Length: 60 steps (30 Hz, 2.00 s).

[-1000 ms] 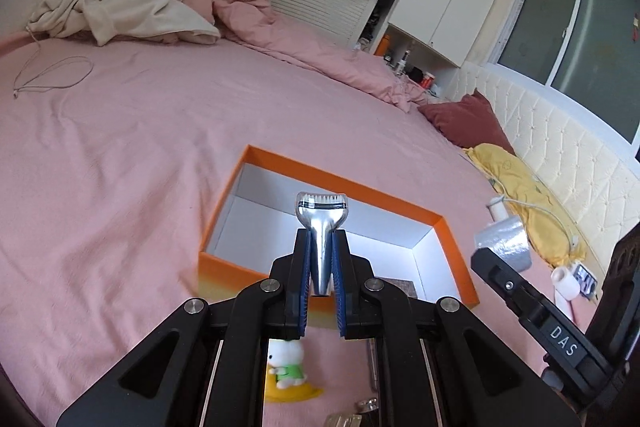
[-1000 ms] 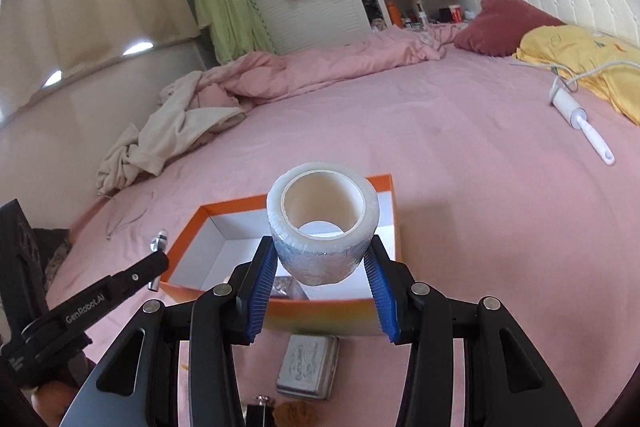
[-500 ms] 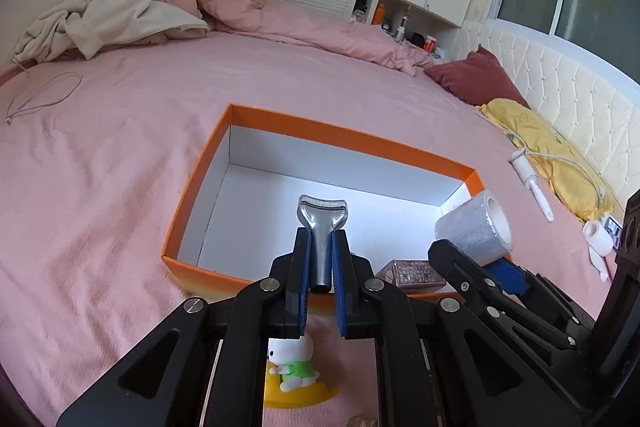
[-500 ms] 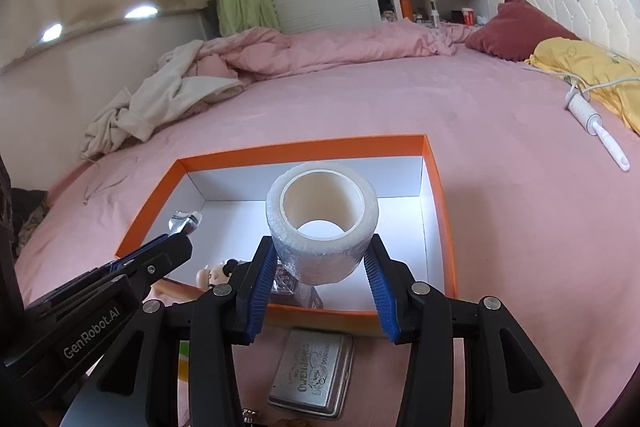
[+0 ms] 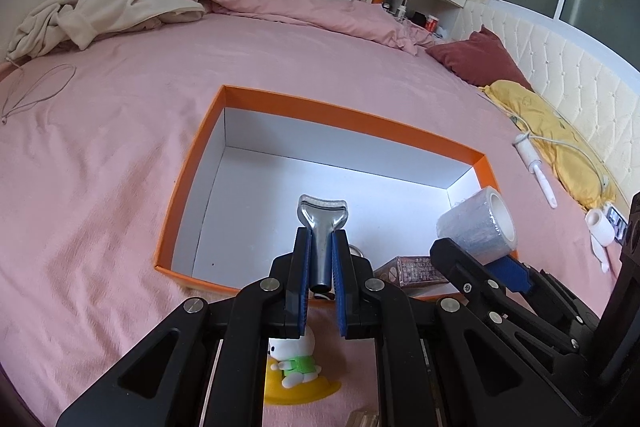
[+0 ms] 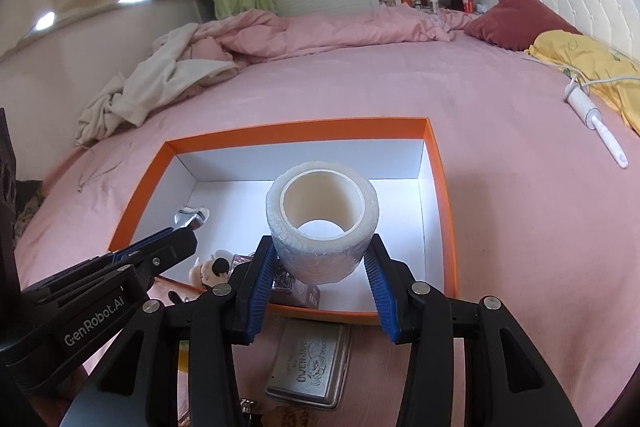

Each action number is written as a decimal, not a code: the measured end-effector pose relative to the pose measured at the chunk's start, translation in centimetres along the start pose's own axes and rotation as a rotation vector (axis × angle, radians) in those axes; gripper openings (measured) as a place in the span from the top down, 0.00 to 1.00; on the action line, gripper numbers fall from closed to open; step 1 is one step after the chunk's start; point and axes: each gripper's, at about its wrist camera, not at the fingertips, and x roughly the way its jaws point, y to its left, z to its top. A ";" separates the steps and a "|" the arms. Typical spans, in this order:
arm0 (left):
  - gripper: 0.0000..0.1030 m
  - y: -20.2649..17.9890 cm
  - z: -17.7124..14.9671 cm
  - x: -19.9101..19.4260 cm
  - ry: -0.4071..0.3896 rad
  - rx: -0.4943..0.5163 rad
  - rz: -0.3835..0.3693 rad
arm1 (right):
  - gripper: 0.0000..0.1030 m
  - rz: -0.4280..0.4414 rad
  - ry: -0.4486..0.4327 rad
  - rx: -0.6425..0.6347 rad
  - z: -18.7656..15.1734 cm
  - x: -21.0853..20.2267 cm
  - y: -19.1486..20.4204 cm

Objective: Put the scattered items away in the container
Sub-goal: 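Carry the tape roll and silver roller over the orange box and lower them inside, then open both grippers to release the items and lift out of the box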

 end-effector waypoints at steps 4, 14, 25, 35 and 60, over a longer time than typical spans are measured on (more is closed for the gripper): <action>0.88 0.0 0.1 0.2 0.016 -0.007 -0.002 | 0.57 0.001 0.005 0.003 0.0 -0.1 0.0; 0.88 -0.1 0.1 0.3 0.041 -0.003 0.008 | 0.57 0.005 0.026 0.017 0.1 -0.2 -0.2; 0.88 0.2 0.2 0.4 0.056 -0.016 -0.012 | 0.57 0.007 0.042 0.030 0.2 -0.4 -0.5; 0.88 0.1 0.5 0.6 0.078 -0.008 0.000 | 0.57 0.011 0.054 0.039 0.3 -0.4 -0.7; 0.88 -1.0 0.3 0.9 0.099 -0.003 0.020 | 0.57 0.015 0.075 0.054 0.6 -0.5 -1.0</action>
